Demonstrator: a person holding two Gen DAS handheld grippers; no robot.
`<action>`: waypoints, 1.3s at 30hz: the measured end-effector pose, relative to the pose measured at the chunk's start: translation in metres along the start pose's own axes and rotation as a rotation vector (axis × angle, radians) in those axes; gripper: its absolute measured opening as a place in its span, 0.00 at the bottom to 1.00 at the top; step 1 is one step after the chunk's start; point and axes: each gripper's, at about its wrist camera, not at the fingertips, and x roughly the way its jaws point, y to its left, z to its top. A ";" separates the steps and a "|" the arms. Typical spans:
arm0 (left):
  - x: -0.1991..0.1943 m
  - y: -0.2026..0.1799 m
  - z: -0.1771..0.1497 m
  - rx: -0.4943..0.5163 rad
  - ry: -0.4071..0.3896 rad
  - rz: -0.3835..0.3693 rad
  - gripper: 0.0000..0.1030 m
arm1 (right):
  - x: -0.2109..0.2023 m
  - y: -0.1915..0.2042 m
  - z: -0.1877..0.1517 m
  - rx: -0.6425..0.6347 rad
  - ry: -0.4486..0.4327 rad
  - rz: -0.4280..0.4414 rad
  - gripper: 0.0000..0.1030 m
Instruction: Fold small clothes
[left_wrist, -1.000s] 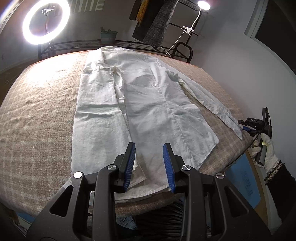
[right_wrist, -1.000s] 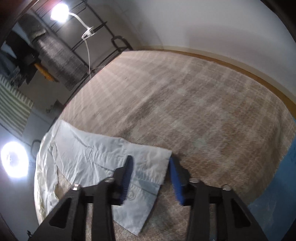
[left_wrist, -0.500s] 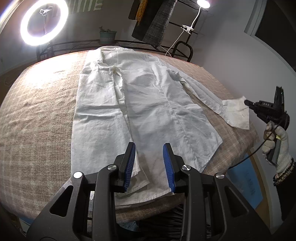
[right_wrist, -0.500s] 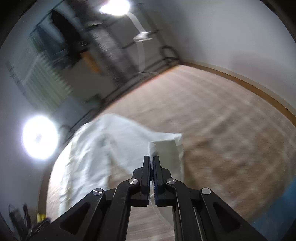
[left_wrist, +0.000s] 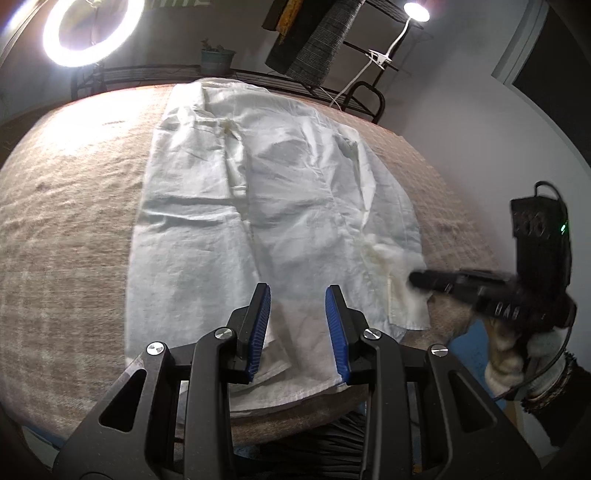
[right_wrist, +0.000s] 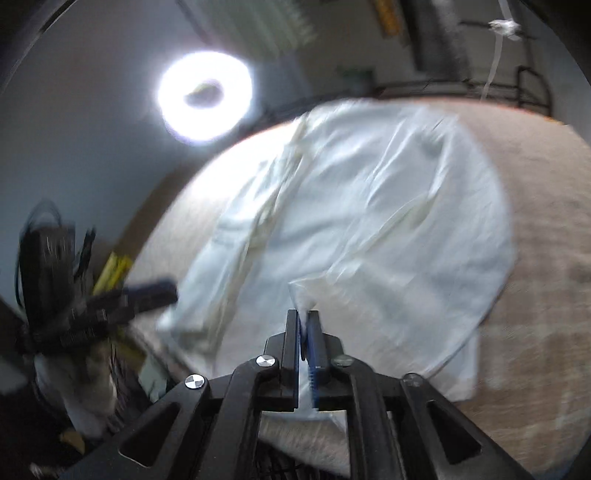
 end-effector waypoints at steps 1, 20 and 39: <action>0.003 -0.002 0.001 0.000 0.005 -0.013 0.30 | 0.003 0.001 -0.003 -0.010 0.024 0.003 0.18; 0.109 -0.053 0.008 0.016 0.180 -0.180 0.38 | -0.021 -0.119 0.152 0.112 -0.089 -0.174 0.52; 0.118 -0.063 0.011 0.031 0.183 -0.210 0.01 | 0.102 -0.204 0.264 0.220 0.089 -0.358 0.01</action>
